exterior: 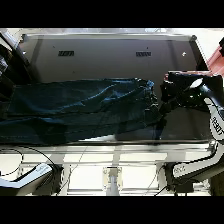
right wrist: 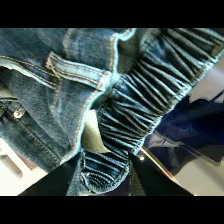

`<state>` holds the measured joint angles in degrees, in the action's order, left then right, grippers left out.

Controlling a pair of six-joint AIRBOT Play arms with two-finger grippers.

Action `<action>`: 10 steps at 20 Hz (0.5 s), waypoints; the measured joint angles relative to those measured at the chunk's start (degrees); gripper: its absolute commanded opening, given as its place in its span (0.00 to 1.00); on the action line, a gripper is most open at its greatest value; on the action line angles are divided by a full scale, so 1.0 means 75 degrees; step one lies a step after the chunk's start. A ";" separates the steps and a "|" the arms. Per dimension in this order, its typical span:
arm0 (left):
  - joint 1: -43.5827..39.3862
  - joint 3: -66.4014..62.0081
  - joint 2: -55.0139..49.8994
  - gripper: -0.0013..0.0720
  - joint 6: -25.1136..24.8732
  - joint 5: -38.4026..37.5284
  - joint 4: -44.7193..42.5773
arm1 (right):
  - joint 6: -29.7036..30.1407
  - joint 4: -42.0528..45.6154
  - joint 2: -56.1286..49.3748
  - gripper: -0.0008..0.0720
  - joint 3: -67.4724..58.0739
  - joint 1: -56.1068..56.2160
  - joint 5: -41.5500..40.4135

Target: Fold the clothes and pants, and hang the long-sleeved shirts on hangers.

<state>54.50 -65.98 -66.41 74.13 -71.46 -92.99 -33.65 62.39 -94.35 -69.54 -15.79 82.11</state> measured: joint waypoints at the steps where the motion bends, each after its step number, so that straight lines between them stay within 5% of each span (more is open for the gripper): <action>1: 0.0000 0.0000 0.0000 0.05 0.0000 0.0000 0.0000 | -0.0003 0.0099 0.0000 0.43 -0.0032 -0.0003 0.0055; 10: 0.0000 0.0000 -0.0003 0.05 0.0000 -0.0006 0.0000 | -0.0067 0.0219 0.0000 0.43 -0.0446 -0.0082 0.0437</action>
<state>54.50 -65.98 -66.43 74.13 -71.50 -92.99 -34.15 64.03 -94.35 -72.88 -16.40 85.38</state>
